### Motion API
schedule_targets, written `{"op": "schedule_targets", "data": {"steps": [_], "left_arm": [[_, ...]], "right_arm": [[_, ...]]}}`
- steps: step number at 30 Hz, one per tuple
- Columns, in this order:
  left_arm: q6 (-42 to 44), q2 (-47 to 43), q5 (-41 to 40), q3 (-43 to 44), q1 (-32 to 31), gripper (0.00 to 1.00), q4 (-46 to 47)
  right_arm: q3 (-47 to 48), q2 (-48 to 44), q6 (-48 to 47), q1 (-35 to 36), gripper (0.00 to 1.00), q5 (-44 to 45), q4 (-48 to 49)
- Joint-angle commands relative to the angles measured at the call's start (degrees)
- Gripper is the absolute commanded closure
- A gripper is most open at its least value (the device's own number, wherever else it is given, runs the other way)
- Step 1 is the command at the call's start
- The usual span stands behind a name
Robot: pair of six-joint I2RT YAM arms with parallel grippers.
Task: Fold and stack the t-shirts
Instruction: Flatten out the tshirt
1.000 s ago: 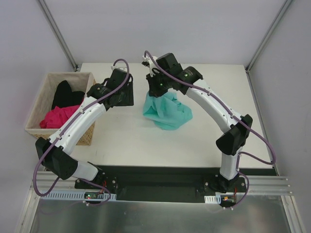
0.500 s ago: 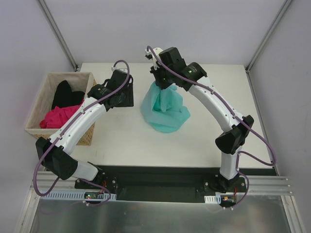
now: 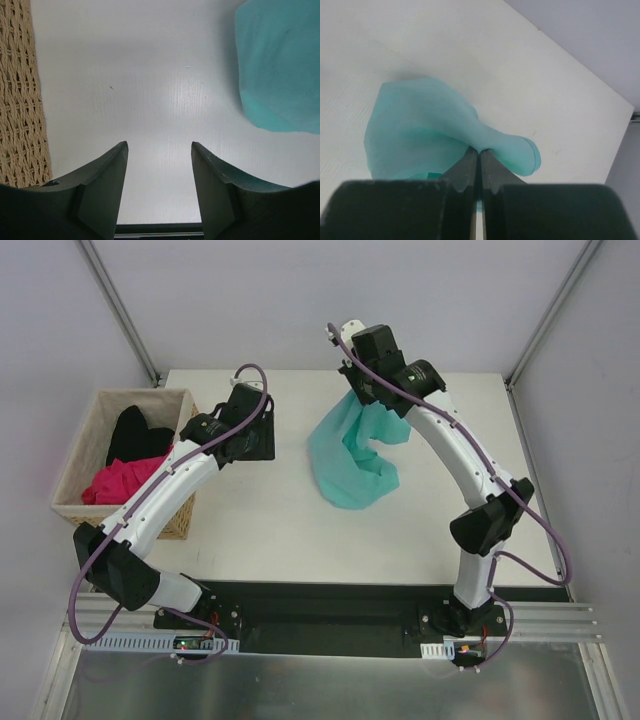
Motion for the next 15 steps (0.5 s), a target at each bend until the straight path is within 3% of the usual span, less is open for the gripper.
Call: {"op": "schedule_targets", "data": {"steps": [1,15], "left_arm": [[2.1,0.1,0.5,0.7,0.5,0.47,0.6],[2.4,1.4,1.7,2.4,0.5,0.47,0.6]], "right_arm": [[0.0,-8.1,-4.3,0.8,0.99,6.7,4.5],[-0.3,-11.8,-12.2,3.8,0.99,18.0,13.2]]}}
